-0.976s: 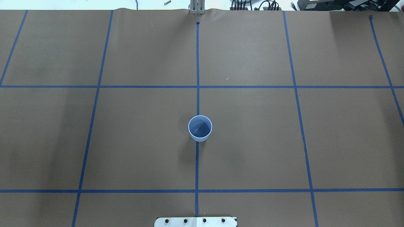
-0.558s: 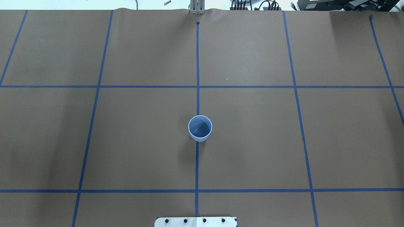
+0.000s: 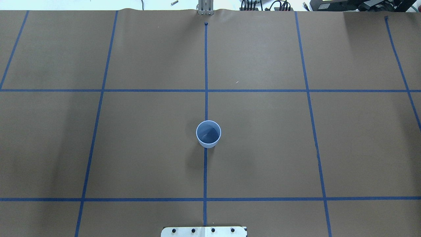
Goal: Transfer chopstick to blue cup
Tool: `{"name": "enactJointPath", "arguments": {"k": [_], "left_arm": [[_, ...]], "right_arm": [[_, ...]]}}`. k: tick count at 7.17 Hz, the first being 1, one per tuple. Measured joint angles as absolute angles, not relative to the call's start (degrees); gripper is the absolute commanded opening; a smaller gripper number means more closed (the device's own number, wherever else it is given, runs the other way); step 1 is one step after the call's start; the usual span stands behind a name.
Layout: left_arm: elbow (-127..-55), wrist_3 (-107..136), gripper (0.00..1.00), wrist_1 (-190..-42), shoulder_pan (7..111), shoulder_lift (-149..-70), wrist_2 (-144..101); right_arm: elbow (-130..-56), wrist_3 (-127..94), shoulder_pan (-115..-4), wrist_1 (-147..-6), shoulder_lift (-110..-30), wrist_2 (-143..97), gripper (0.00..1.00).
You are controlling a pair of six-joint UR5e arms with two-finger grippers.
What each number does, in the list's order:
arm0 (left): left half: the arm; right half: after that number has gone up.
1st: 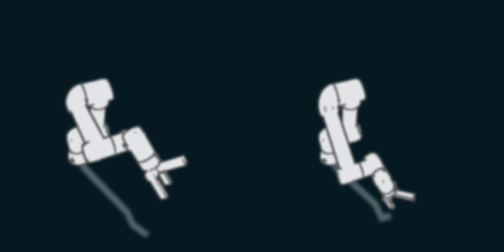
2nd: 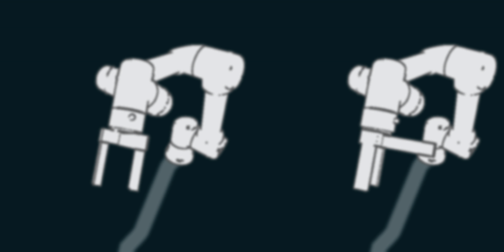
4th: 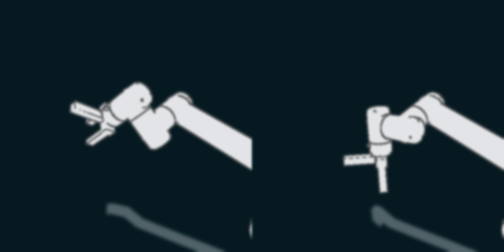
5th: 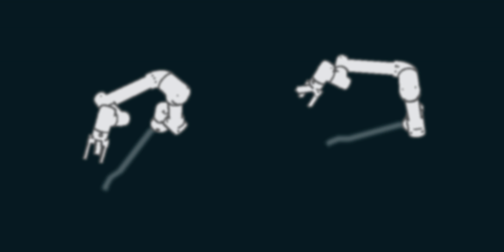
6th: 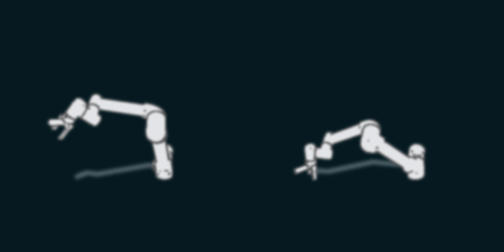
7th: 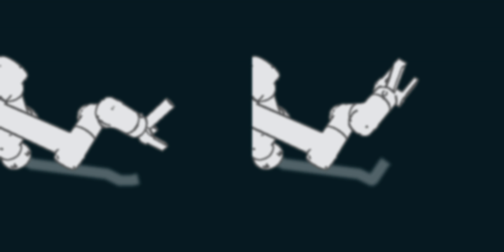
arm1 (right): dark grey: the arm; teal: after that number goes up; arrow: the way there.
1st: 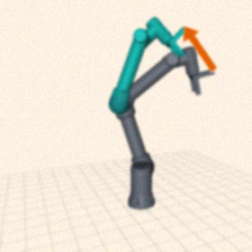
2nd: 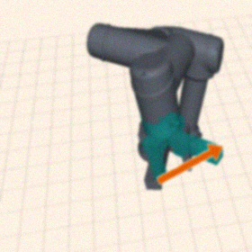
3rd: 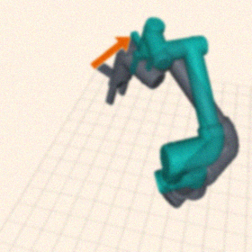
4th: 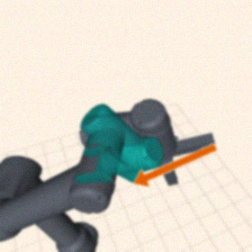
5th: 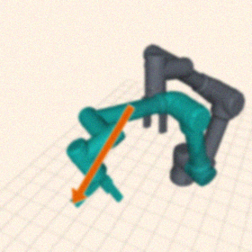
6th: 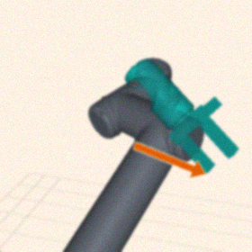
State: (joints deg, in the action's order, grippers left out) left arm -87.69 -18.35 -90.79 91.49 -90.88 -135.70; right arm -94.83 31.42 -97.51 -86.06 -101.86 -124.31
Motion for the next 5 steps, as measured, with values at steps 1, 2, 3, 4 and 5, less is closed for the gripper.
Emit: {"name": "enactJointPath", "arguments": {"k": [1, 2, 3, 4, 5], "left_arm": [[-87.6, -18.3, 0.98, -90.8, 91.5, -90.9, -135.7], [-87.6, -18.3, 0.99, -90.8, 91.4, -90.9, -135.7], [-87.5, -18.3, 0.98, -90.8, 91.4, -90.9, -135.7], [-87.5, -18.3, 0.98, -90.8, 91.4, -90.9, -135.7], [-87.5, -18.3, 0.99, -90.8, 91.4, -91.0, -135.7]], "right_arm": [[-95.8, 31.4, -97.5, -86.3, -101.7, -124.2, 0.00], [-97.0, 31.4, -97.7, -86.5, -101.6, -124.2, 0.00], [-98.3, 32.2, -98.5, -86.5, -101.7, -124.0, 0.00], [-99.3, 35.1, -100.1, -86.6, -101.7, -123.8, 0.00], [-99.8, 39.5, -102.4, -86.6, -101.7, -123.7, 0.00]]}}
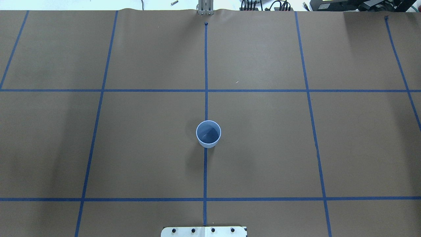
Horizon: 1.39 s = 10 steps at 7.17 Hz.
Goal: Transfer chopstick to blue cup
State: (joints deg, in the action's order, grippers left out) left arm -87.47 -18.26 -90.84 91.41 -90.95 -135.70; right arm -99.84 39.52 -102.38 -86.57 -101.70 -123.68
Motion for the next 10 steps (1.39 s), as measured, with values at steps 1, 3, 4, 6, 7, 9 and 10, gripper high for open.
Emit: {"name": "enactJointPath", "arguments": {"k": [1, 3, 4, 6, 7, 9, 10], "left_arm": [[-87.4, -18.2, 0.98, -90.9, 91.4, -91.0, -135.7], [-87.4, -18.2, 0.98, -91.1, 91.4, -91.0, -135.7], [-87.4, -18.2, 0.99, -91.1, 91.4, -91.0, -135.7], [-87.5, -18.2, 0.98, -91.1, 91.4, -91.0, -135.7], [-87.5, -18.2, 0.98, -91.2, 91.4, -90.9, -135.7], [-87.5, -18.2, 0.98, -91.4, 91.4, -90.9, -135.7], [-87.4, -18.0, 0.98, -91.4, 91.4, -90.8, -135.6]], "right_arm": [[-100.4, 43.5, -104.8, -86.6, -101.7, -123.7, 0.00], [-102.5, 46.4, -108.6, -86.8, -101.3, -124.0, 0.00], [-103.5, 46.6, -110.8, -88.3, -100.3, -124.4, 0.00], [-106.1, 46.6, -112.7, -94.3, -97.9, -125.8, 0.00], [-107.1, 46.6, -112.2, -96.1, -97.5, -128.6, 0.00], [-110.4, 46.7, -106.7, -96.8, -96.7, -135.2, 0.00], [-112.5, 46.8, -101.8, -96.7, -95.0, -136.9, 0.00]]}}
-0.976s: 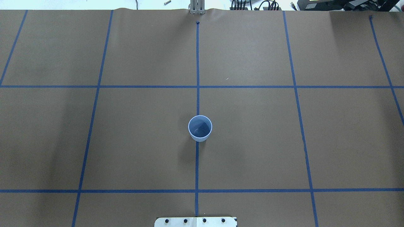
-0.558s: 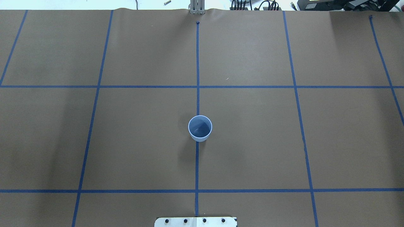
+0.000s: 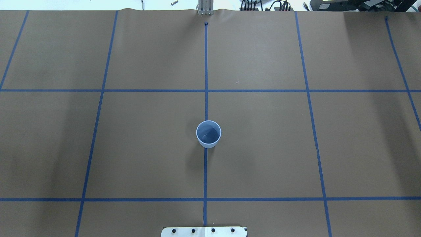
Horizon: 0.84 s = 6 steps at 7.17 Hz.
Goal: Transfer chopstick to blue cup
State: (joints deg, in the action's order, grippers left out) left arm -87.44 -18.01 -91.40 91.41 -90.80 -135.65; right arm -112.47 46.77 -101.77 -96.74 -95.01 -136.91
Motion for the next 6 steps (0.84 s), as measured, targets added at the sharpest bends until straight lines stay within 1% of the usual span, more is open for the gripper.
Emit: {"name": "enactJointPath", "arguments": {"k": [3, 5, 6], "left_arm": [[-87.7, -17.9, 0.98, -91.4, 91.4, -90.3, -135.7], [-87.8, -17.8, 0.99, -91.3, 91.4, -90.2, -135.7], [-87.9, -17.8, 0.98, -91.1, 91.4, -90.1, -135.7]], "right_arm": [[-114.7, 43.0, -88.7, -96.4, -87.1, -144.0, 0.00], [-117.2, 36.7, -79.5, -92.6, -84.4, -145.8, 0.00], [-118.8, 30.0, -74.3, -89.6, -82.6, -145.7, 0.00]]}}
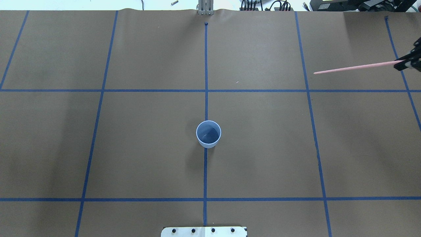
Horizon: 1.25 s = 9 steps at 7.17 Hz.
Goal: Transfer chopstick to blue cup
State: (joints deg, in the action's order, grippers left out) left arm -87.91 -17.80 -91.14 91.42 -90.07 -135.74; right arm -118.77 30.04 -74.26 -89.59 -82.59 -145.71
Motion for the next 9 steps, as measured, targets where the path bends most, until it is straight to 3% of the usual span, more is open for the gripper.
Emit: {"name": "enactJointPath", "arguments": {"k": [5, 7, 9], "left_arm": [[-92.3, -10.6, 0.98, -91.1, 91.5, -86.8, -135.8], [-92.4, -10.2, 0.98, -91.2, 91.5, -85.8, -135.8], [-92.4, -10.1, 0.98, -91.3, 91.5, -85.2, -135.8]], "right_arm": [[-121.7, 4.9, -50.4, -88.5, -65.4, -129.3, 0.00], [-122.4, 3.4, -42.9, -100.4, -57.2, -121.1, 0.00], [-123.7, 3.2, -37.2, -109.8, -54.1, -114.3, 0.00]]}}
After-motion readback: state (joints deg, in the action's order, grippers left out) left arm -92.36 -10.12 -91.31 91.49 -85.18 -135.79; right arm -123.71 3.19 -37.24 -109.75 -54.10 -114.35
